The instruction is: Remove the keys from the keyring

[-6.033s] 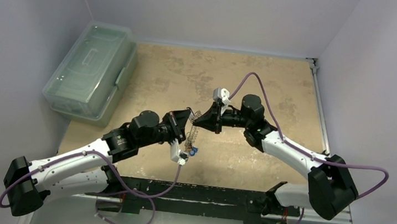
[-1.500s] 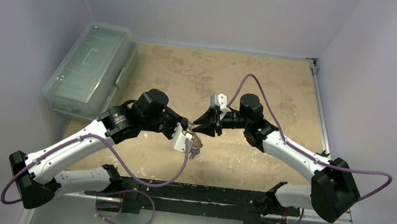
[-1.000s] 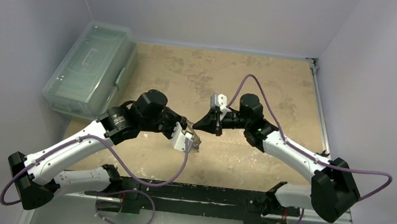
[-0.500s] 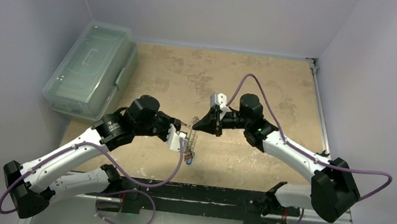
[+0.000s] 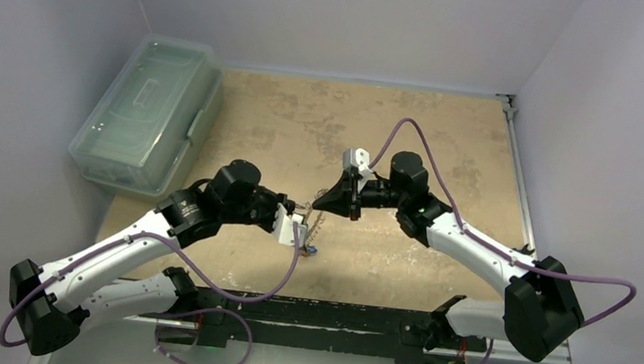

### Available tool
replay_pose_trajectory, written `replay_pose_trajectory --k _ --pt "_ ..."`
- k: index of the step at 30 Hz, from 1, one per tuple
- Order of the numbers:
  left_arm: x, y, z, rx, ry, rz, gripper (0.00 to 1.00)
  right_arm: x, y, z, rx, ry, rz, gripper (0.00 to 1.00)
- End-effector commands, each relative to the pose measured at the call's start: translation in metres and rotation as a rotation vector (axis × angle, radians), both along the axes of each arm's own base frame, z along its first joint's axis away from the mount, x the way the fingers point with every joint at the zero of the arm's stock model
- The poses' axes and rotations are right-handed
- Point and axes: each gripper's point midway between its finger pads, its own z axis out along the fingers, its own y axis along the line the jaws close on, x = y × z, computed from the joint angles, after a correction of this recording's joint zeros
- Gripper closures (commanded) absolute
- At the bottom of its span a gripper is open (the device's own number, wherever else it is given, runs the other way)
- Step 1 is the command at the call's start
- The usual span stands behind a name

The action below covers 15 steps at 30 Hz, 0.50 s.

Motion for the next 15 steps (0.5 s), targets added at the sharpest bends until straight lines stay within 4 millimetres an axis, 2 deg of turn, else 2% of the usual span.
replay_pose_trajectory --k 1,15 --pt "-0.001 -0.005 0.004 -0.048 0.013 0.001 1.00 0.004 0.001 0.027 0.067 -0.066 -0.005 1.00" --pt "-0.005 -0.001 -0.016 -0.028 0.038 0.006 1.00 0.006 -0.001 0.029 0.077 -0.059 -0.008 1.00"
